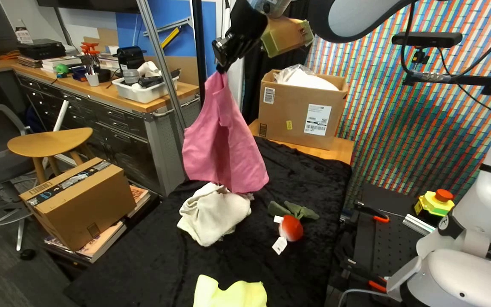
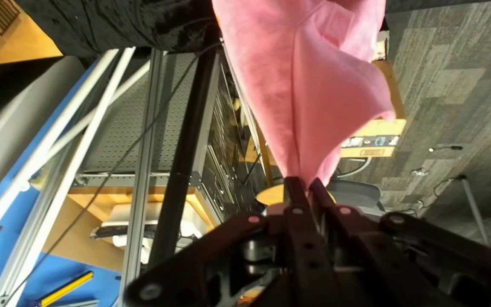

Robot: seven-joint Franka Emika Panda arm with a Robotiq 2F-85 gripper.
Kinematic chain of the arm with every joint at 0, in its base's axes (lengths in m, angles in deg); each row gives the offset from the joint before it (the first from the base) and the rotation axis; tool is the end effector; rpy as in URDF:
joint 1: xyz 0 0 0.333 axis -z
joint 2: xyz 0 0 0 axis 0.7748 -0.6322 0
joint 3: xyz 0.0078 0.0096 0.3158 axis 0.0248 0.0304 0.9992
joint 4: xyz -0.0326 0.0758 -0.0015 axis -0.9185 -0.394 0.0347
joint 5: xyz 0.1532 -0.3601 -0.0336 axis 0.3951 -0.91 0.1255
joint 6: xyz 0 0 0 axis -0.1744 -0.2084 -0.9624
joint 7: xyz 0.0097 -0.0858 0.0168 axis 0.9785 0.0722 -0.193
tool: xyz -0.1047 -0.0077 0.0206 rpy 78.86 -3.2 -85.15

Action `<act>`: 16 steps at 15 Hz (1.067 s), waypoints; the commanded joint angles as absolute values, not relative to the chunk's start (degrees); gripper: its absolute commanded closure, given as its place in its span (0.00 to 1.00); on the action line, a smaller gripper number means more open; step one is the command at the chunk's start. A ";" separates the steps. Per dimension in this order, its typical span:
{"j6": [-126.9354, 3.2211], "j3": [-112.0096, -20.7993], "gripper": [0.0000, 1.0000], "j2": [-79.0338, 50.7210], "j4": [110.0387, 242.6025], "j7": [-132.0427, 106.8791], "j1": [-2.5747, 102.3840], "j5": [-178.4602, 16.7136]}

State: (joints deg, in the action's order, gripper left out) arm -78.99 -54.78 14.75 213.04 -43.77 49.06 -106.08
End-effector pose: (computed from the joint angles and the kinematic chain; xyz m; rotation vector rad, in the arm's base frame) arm 0.5149 0.1019 0.5191 2.8346 -0.1293 1.0222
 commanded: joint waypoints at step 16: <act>-65.97 -51.97 0.67 -5.60 198.35 -59.70 46.20 -127.71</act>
State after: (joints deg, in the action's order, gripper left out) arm -69.36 -49.12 -1.97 202.69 -58.90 49.07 -127.15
